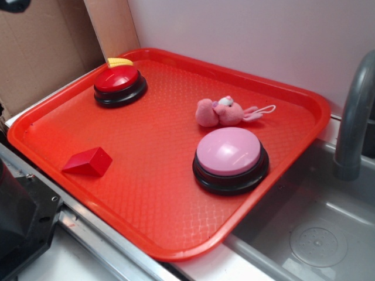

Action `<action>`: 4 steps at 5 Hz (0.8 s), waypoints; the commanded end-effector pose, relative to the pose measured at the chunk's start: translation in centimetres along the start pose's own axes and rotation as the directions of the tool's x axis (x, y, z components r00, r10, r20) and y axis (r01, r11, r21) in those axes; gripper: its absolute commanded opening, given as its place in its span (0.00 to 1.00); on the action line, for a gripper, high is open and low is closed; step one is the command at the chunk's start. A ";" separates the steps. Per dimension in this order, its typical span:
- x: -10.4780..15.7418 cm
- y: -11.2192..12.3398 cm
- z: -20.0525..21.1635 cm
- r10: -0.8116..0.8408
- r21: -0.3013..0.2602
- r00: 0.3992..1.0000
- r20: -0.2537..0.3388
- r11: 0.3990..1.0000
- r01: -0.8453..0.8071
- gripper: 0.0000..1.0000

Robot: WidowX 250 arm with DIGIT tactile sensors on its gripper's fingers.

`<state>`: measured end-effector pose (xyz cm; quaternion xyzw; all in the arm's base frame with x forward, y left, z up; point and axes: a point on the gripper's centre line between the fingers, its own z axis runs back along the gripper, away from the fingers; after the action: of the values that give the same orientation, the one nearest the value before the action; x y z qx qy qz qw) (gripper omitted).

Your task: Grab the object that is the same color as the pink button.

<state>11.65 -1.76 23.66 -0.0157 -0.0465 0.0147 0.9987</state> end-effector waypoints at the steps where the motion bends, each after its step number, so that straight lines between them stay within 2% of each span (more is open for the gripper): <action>1: 0.0 0.0 0.0 0.000 0.000 1.000 0.000 1.000 0.000 1.00; 2: 1.7 -0.5 -0.6 -0.039 0.035 0.997 0.073 0.999 0.037 1.00; 3: 3.7 -1.7 -1.5 -0.117 0.066 0.988 0.102 0.992 0.110 1.00; 4: 6.3 -2.5 -3.3 -0.111 0.082 0.988 0.107 0.991 0.103 1.00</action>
<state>18.38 -4.14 19.94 0.0282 -0.0817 -0.0354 0.9956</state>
